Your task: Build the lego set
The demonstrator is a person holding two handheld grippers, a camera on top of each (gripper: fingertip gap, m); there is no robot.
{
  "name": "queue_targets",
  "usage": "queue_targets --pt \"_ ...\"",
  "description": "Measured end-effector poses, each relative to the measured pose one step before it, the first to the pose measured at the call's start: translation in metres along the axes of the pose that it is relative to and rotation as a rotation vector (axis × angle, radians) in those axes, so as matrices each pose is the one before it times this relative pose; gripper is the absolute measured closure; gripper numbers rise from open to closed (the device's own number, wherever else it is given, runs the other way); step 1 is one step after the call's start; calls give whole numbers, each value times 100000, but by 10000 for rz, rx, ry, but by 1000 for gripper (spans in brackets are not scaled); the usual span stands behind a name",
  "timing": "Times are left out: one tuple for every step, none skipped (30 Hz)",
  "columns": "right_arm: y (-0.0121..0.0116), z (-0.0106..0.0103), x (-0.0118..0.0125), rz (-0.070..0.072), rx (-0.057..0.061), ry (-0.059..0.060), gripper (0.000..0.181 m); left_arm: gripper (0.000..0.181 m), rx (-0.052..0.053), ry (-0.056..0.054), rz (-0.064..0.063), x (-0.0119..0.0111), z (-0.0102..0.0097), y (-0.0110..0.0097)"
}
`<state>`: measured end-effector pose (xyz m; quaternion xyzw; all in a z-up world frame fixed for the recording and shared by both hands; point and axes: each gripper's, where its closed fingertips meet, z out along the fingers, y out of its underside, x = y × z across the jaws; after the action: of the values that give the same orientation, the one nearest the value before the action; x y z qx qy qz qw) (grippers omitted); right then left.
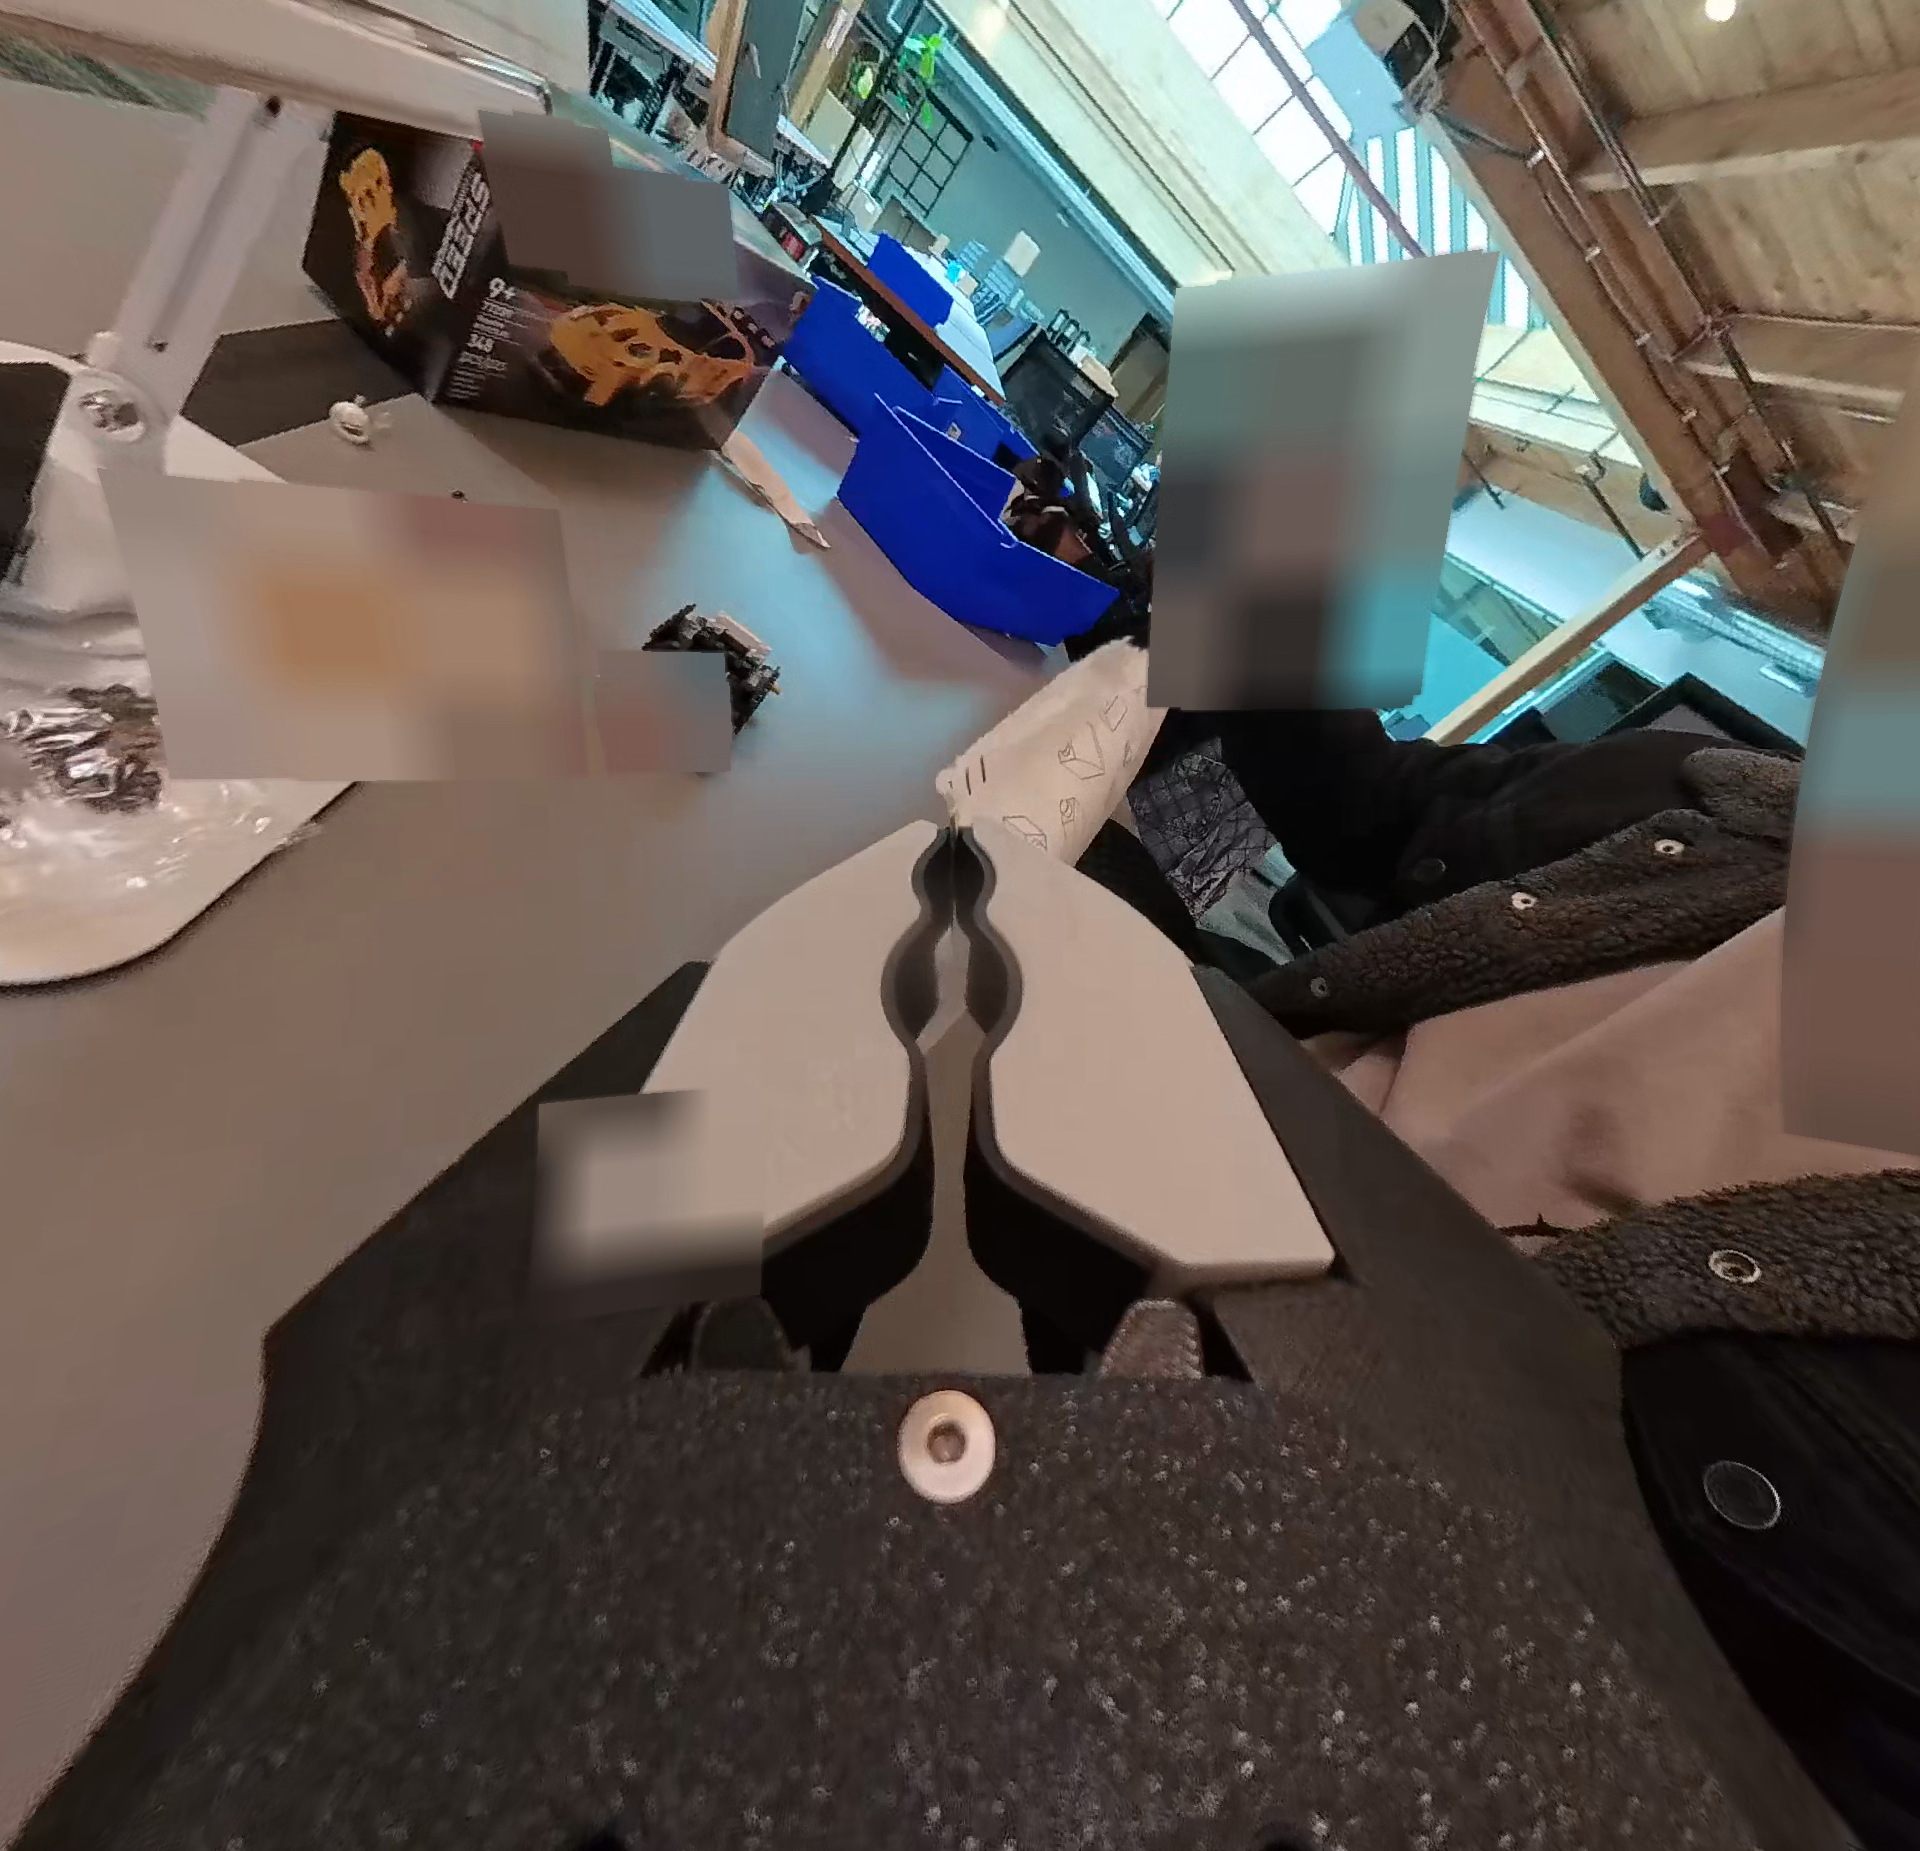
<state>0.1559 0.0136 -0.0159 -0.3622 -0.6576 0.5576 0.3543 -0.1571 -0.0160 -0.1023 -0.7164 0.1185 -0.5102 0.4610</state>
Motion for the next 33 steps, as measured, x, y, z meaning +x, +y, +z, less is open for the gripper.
queue_targets --pt "133 -744 60 42 39 155 181 181 3 -16 -34 -120 -175 77" --pt "140 -709 -33 59 28 66 181 181 -24 -149 -19 -248 -83 46" --pt "-430 -1032 13 121 386 58 181 181 3 -272 -21 -487 -268 29" --pt "-717 -1448 366 124 445 239 181 181 148 -128 -125 -413 -546 -108" --pt "-535 -1511 532 -5 271 396 181 181 166 -143 -133 -391 -686 -106" --pt "472 -1049 777 -93 -319 560 181 181 122 -72 -49 -84 -500 -44" --pt "1009 -501 792 -37 -533 520 181 181 -7 -52 -1 116 -176 102" --pt "747 -205 609 111 -237 315 181 181 -83 -93 45 132 80 150" --pt "713 -63 662 150 -233 243 181 181 -64 -64 7 92 176 91" --pt "768 13 999 30 -277 409 181 181 -8 -90 -46 -43 175 -30" --pt "649 63 1033 37 -173 360 181 181 16 -163 -59 -195 142 -47" --pt "525 38 1175 89 -84 392 181 181 14 -249 -35 -319 94 -8" --pt "400 -18 1458 71 -2 519 181 181 59 -263 -33 -313 46 -20" --pt "426 -47 1500 0 -62 504 181 181 88 -227 -57 -250 3 -6" --pt "268 -48 1700 -11 -39 572 181 181 43 -230 -52 -247 -20 126" --pt "157 -45 1919 -61 -99 639 181 181 -2 -280 -34 -342 -31 246" --pt "96 -5 2021 -127 -204 627 181 181 -4 -290 -41 -410 -34 294" --pt "-28 35 2282 -199 -193 765 181 181 -3 -177 -56 -310 -49 344" --pt "-4 95 2317 -272 -264 764 181 181 39 -86 -62 -201 -41 299" --pt "203 179 2285 -396 -410 749 181 181 140 -5 -65 -72 -86 139" --pt "449 228 2318 -587 -546 853 181 181 118 23 -62 10 -93 111" --pt "407 300 1861 -506 -410 619 181 181 69 10 -17 77 -98 132" --pt "384 330 1569 -337 -329 484 181 181 26 -33 38 108 -77 150" --pt "454 370 1325 -359 -351 399 181 181 30 -42 57 142 -50 134" --pt "289 395 1103 -200 -200 300 181 181 63 -13 31 176 -32 84" --pt "146 453 1042 -110 -60 303 181 181 81 4 -5 158 5 51" --pt "119 539 948 -135 -9 292 181 181 84 7 -13 123 43 38" --pt "114 620 912 -212 26 333 181 181 85 17 -18 104 106 20" --pt "87 672 788 -238 103 342 181 181 82 35 -24 102 166 25" --pt "85 686 576 -129 182 291 181 181 72 50 -24 105 196 31" --pt "271 707 181 98 174 151 181 181 41 40 -12 76 232 68" --pt "677 696 -404 328 50 -70 181 181 -8 18 -3 41 233 127" --pt "1104 601 -843 265 -78 -158 181 181 -23 -1 4 40 181 140"
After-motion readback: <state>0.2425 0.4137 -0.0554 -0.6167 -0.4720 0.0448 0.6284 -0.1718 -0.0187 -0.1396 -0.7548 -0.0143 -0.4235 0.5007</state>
